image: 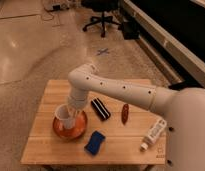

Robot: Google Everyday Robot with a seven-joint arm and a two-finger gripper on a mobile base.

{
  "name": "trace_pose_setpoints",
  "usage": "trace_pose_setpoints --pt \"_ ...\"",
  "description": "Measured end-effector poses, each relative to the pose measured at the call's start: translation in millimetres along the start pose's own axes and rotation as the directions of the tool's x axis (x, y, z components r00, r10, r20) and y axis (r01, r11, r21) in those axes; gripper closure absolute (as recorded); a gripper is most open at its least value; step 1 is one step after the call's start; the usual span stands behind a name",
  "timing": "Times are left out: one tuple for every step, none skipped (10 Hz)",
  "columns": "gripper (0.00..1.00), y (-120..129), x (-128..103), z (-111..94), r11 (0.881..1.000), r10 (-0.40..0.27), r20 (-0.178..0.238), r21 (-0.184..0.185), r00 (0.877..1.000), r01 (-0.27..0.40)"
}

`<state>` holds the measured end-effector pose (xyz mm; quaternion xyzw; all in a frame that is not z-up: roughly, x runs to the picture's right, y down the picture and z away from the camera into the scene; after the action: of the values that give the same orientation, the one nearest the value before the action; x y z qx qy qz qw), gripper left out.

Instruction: Place the ceramic cup in the ceramic bowl

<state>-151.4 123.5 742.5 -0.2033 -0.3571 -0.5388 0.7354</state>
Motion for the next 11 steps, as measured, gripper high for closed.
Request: trace_pose_setpoints --pt "0.29 -4 2 5 1.000 -0.004 -0.006 0.008 1.000 0.005" --pt "0.23 -6 3 7 1.000 -0.008 -0.011 0.011 1.000 0.008" --pt "0.20 -8 5 10 1.000 -0.012 -0.017 0.012 1.000 0.012" --pt "0.20 -8 5 12 1.000 -0.014 -0.020 0.010 1.000 0.015" --pt "0.20 -5 7 13 1.000 -0.016 -0.026 0.005 1.000 0.016" --pt "0.20 -2 9 12 1.000 -0.016 -0.036 -0.003 0.999 0.016" --pt "0.20 2 12 10 1.000 -0.015 -0.048 -0.012 0.999 0.015" --pt "0.20 3 16 4 1.000 -0.014 -0.062 -0.016 0.998 0.013" --pt "0.20 6 22 -5 1.000 -0.008 -0.081 -0.017 0.997 0.007" --pt "0.20 9 29 -20 1.000 -0.001 -0.106 -0.020 0.994 -0.001" --pt "0.20 13 34 -34 1.000 0.001 -0.125 -0.025 0.992 -0.004"
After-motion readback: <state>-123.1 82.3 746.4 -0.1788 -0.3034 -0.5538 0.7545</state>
